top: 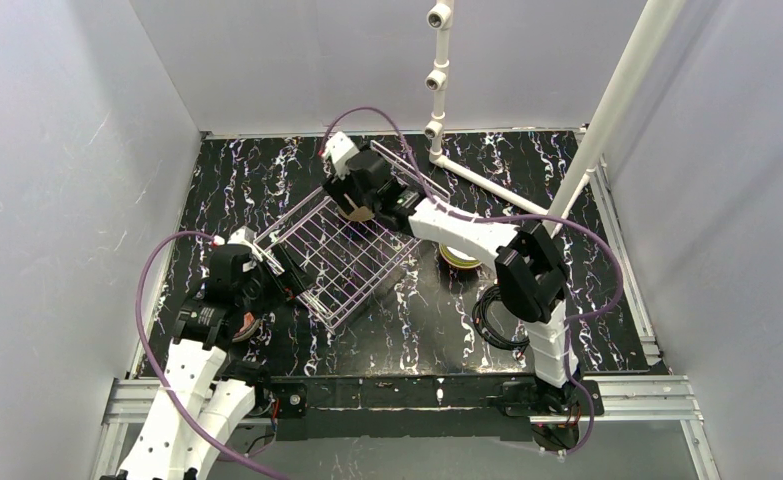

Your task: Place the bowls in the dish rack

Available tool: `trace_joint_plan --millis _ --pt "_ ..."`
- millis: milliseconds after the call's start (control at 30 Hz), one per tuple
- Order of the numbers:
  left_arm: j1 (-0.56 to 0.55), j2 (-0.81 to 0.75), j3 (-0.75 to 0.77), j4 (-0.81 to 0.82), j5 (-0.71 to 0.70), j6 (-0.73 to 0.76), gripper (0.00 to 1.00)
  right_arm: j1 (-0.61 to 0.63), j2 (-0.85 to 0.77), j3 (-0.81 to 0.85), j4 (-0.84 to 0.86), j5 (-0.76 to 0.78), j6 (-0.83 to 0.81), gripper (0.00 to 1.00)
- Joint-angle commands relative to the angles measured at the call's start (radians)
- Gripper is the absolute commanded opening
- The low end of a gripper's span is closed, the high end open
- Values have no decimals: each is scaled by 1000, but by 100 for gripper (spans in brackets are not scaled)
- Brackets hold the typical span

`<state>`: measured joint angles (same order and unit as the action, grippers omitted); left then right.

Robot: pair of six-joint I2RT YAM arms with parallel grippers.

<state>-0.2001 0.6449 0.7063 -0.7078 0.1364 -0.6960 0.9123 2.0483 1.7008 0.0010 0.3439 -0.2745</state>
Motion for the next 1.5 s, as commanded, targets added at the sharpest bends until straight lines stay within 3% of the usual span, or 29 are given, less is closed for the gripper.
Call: trace_joint_plan --millis 0,200,467,600,1100,1467 --pt "-1 -12 32 -9 -24 6 90 -32 -53 65 -85 -10 337 85" --pt "-1 5 31 6 -29 4 90 -31 -39 47 -133 7 605 85" --pt "-1 29 19 19 -24 6 90 -13 17 38 -115 25 695 86" --pt "-1 36 11 30 -15 2 90 10 49 32 -85 169 683 80" --pt "-1 84 1 29 -29 -24 91 23 188 95 11 433 560 72" --pt "0 106 -11 44 -21 -28 91 21 239 150 52 636 478 72"
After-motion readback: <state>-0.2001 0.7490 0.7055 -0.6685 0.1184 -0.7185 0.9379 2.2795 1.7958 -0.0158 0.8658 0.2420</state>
